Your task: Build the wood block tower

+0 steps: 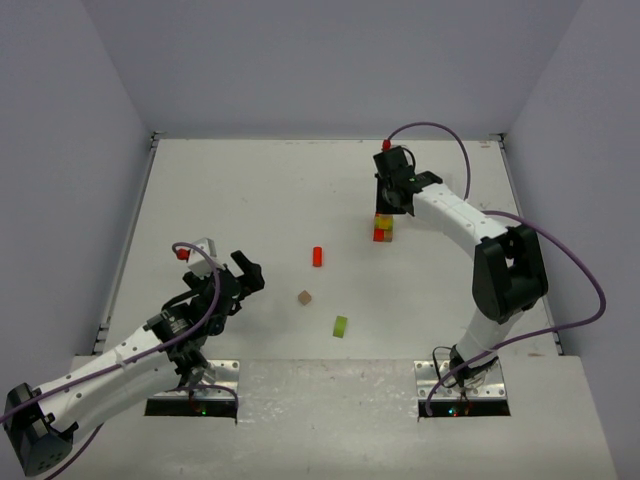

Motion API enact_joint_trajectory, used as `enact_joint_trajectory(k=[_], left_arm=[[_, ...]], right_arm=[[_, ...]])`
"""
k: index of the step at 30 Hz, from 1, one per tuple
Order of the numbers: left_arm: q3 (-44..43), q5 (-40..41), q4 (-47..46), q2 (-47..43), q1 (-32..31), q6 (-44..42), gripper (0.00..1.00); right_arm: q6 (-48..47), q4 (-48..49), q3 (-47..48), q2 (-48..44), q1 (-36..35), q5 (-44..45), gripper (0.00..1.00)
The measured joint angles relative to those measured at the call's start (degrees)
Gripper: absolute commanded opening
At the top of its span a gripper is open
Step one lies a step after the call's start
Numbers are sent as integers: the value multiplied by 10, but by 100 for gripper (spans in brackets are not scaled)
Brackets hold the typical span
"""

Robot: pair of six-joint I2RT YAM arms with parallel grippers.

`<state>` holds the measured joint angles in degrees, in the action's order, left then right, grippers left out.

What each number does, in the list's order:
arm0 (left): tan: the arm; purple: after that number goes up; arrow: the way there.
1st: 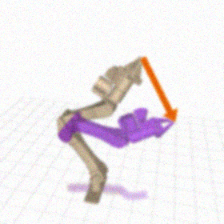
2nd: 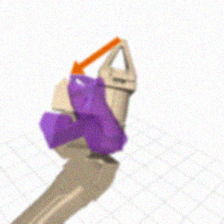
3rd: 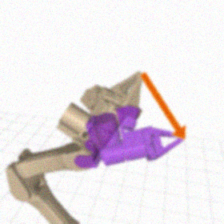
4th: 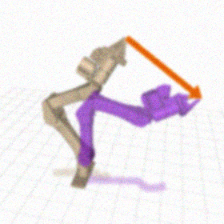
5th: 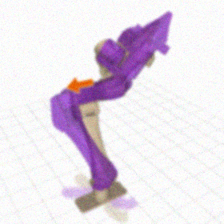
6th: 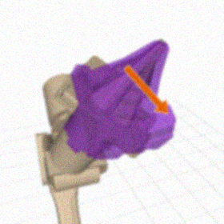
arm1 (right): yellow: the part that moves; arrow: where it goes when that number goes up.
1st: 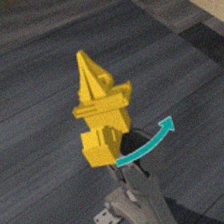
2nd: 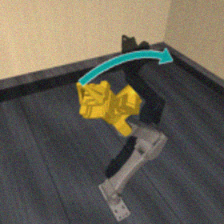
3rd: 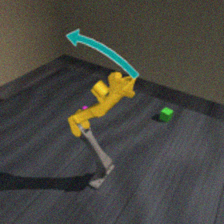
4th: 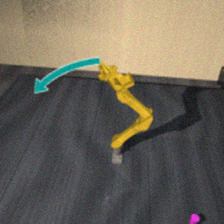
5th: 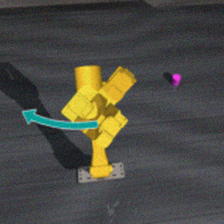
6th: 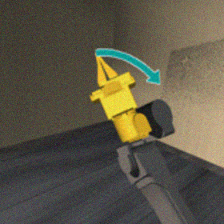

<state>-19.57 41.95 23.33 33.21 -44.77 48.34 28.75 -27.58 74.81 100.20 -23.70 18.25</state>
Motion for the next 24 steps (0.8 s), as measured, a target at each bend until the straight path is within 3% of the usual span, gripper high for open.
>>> enact_joint_trajectory(k=[24], left_arm=[[0,1,0,2,0,0,100]], right_arm=[[30,19,-22,0,0,18,25]])
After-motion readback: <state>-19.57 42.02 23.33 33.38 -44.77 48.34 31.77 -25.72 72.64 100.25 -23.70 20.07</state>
